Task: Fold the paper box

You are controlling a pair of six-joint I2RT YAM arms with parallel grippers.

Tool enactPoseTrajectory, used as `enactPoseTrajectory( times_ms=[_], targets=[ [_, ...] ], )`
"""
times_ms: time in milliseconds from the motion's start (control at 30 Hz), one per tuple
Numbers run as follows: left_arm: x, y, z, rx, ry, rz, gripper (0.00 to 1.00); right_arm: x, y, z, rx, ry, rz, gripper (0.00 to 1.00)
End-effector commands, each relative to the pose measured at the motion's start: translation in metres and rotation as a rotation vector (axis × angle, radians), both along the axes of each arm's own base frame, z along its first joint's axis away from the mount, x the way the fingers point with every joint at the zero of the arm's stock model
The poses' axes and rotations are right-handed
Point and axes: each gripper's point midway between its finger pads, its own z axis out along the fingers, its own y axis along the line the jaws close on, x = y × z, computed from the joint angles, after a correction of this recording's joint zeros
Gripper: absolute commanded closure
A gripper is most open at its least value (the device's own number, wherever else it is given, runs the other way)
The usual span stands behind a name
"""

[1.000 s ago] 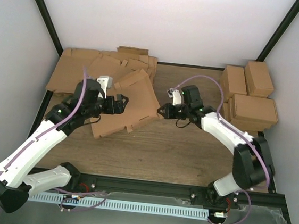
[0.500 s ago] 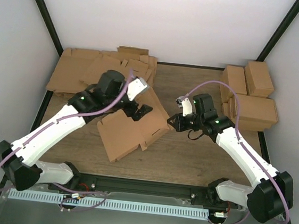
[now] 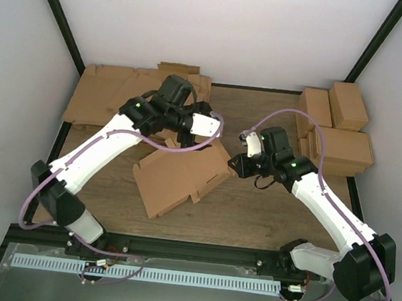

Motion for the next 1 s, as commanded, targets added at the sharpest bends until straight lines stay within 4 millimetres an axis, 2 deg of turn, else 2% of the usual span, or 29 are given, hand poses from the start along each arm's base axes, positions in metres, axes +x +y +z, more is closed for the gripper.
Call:
enactPoseTrajectory(
  times_ms=[0, 233, 300, 433, 633, 800, 967],
  targets=[
    [0.001, 0.0, -0.034, 0.146, -0.013, -0.219, 0.14, 0.001, 0.007, 0.031, 0.043, -0.085, 0.039, 0.91],
    [0.015, -0.018, -0.069, 0.177, 0.065, -0.29, 0.15, 0.001, 0.008, 0.039, 0.059, -0.114, 0.049, 0.92],
    [0.02, -0.02, -0.078, 0.195, 0.074, -0.291, 0.19, 0.001, 0.01, 0.044, 0.072, -0.133, 0.059, 0.92],
    [0.024, -0.023, -0.084, 0.203, 0.082, -0.29, 0.31, 0.003, 0.012, 0.051, 0.082, -0.152, 0.066, 0.91],
    [0.038, -0.019, -0.098, 0.251, 0.05, -0.245, 0.32, 0.007, 0.015, 0.049, 0.074, -0.143, 0.071, 0.91],
    [0.038, -0.018, -0.098, 0.269, 0.03, -0.244, 0.53, 0.009, 0.014, 0.047, 0.064, -0.143, 0.068, 0.91],
    [0.036, -0.015, -0.099, 0.309, -0.011, -0.241, 0.62, 0.011, 0.015, 0.048, 0.064, -0.147, 0.067, 0.91]
  ],
)
